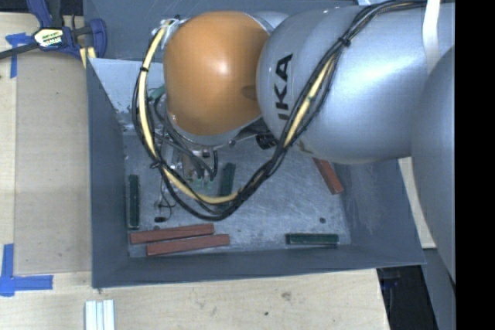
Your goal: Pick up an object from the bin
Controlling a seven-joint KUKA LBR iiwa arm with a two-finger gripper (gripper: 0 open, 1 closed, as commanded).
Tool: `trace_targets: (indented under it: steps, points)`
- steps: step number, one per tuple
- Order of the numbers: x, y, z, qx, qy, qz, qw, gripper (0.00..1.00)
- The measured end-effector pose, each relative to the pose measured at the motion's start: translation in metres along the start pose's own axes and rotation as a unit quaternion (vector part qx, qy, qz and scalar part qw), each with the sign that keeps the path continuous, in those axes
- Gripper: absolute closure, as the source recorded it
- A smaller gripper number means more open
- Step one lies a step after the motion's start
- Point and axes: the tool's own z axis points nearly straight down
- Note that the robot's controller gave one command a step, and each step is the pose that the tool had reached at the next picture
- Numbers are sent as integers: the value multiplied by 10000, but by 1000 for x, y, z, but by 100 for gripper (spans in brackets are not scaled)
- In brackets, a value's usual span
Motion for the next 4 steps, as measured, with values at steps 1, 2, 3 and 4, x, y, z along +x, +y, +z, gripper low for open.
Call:
trace_targets:
  steps: [1, 2, 3, 4]
  points:
    - [9, -9, 62, -9, -20, -168, 9999, 0]
    - [30, -28, 127, 3, 5, 457, 9990, 100]
    - [30, -28, 127, 3, 5, 459, 9989, 100]
    - [18, -31, 119, 7, 12, 1437, 9896, 100]
